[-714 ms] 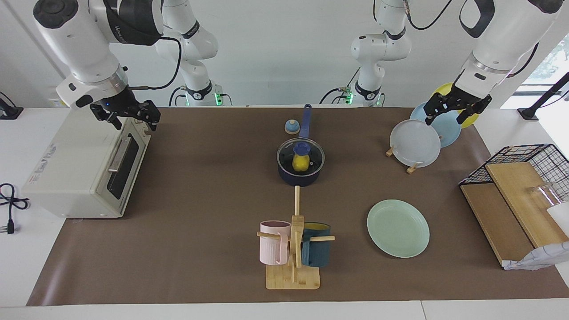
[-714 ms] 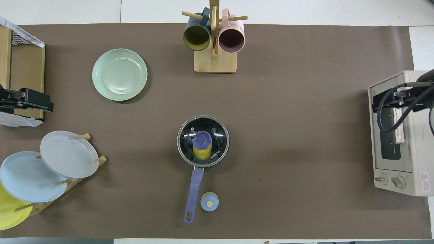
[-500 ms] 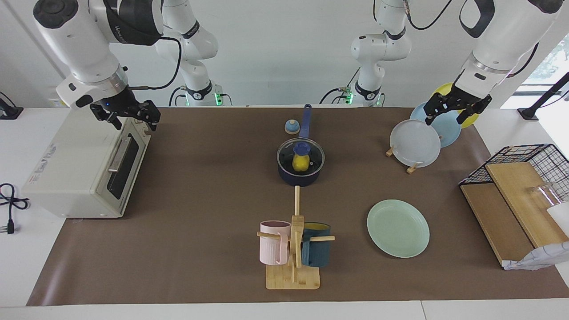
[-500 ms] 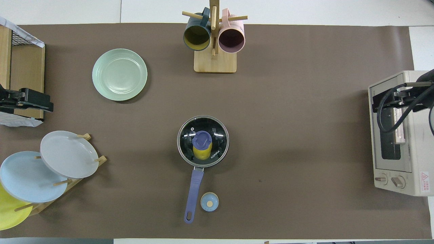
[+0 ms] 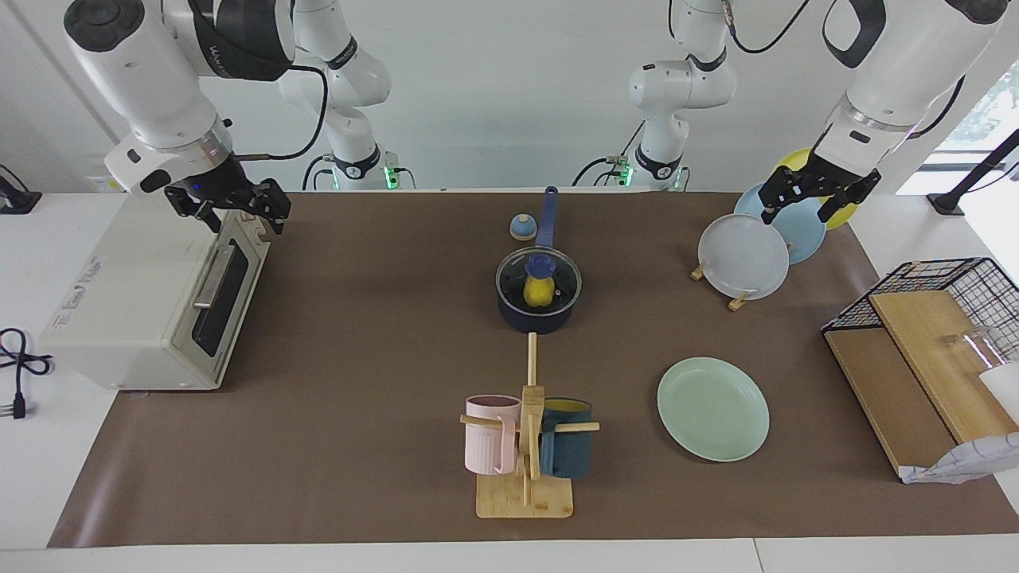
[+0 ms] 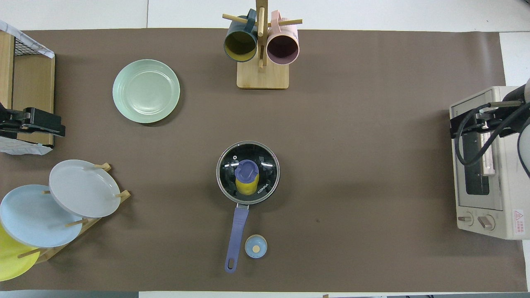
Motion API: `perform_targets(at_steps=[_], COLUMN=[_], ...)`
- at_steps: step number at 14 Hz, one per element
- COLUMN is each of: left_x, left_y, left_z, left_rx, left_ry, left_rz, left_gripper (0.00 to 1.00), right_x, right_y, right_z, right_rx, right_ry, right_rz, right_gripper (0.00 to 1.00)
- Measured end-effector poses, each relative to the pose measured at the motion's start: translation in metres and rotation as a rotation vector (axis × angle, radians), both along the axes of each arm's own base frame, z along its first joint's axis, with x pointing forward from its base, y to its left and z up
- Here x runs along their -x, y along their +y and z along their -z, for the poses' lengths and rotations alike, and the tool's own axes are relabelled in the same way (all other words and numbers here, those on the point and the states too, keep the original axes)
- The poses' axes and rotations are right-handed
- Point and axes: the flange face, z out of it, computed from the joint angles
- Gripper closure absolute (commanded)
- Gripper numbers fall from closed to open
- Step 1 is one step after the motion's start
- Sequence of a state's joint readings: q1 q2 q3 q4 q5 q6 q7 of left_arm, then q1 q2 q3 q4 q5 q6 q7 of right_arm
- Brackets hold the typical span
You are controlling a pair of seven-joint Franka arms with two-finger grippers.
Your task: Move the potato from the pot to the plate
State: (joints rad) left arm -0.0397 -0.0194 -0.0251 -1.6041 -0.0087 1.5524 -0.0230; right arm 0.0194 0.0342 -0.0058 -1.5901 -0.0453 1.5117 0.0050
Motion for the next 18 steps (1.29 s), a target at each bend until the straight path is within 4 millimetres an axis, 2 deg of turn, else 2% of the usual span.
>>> perform_targets(at_steps=[4, 6, 8, 9, 10, 12, 16, 18], left_x=[0.000, 0.000, 0.000, 0.000, 0.000, 0.000, 0.000, 0.000], left_y=[0.000, 0.000, 0.000, 0.000, 0.000, 0.000, 0.000, 0.000], left_z=[0.000, 0.000, 0.000, 0.000, 0.000, 0.000, 0.000, 0.000], left_rx=[0.000, 0.000, 0.000, 0.000, 0.000, 0.000, 0.000, 0.000], left_ry=[0.000, 0.000, 0.000, 0.000, 0.000, 0.000, 0.000, 0.000], left_rz=[0.000, 0.000, 0.000, 0.000, 0.000, 0.000, 0.000, 0.000], left_gripper=[0.00, 0.00, 0.00, 0.00, 0.00, 0.00, 0.00, 0.00], right_x=[-0.007, -0.018, -0.031, -0.036, -0.036, -0.027, 0.024, 0.051], right_y=[0.029, 0.041, 0.071, 0.096, 0.129, 0.210, 0.359, 0.410], right_z=[0.004, 0.020, 0.032, 0.036, 0.039, 0.042, 0.049, 0.063], right_rx=[-0.071, -0.110, -0.126, -0.131, -0.138, -0.145, -0.101, -0.107], right_ry=[-0.036, -0.030, -0.029, -0.027, -0.021, -0.025, -0.104, -0.138], right_rz=[-0.069, -0.078, -0.089, -0.088, -0.081, -0.066, -0.045, -0.030], right_gripper=[0.00, 0.00, 0.00, 0.00, 0.00, 0.00, 0.00, 0.00])
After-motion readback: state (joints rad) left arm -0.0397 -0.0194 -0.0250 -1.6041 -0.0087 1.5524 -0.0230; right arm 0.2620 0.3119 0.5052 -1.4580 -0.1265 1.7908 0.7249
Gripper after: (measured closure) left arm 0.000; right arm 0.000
